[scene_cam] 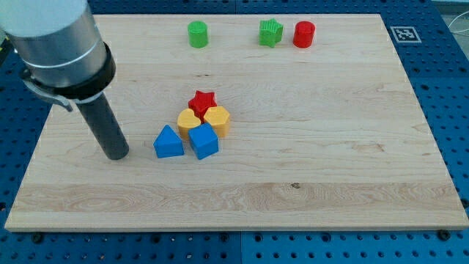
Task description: Move your arm closer to the green circle
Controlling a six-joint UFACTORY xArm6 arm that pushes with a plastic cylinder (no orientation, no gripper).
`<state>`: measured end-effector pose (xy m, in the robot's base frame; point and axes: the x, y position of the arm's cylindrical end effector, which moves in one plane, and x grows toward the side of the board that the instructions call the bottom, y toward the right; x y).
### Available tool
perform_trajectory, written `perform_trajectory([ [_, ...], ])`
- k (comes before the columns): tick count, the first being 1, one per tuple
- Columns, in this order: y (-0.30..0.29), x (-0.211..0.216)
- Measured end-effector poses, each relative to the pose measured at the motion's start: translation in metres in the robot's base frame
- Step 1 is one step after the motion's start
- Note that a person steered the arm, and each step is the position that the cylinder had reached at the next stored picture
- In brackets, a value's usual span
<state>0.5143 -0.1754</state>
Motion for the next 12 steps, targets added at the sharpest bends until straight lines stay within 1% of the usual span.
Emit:
perform_trajectory([
  [3, 0.060, -0.005],
  [4, 0.072, -0.009],
  [6, 0.009, -0.076],
  [7, -0.025, -0.126],
  [8, -0.040, -0.174],
  [9, -0.042, -0.218],
  [11, -0.036, -0.284],
  [12, -0.010, -0.322],
])
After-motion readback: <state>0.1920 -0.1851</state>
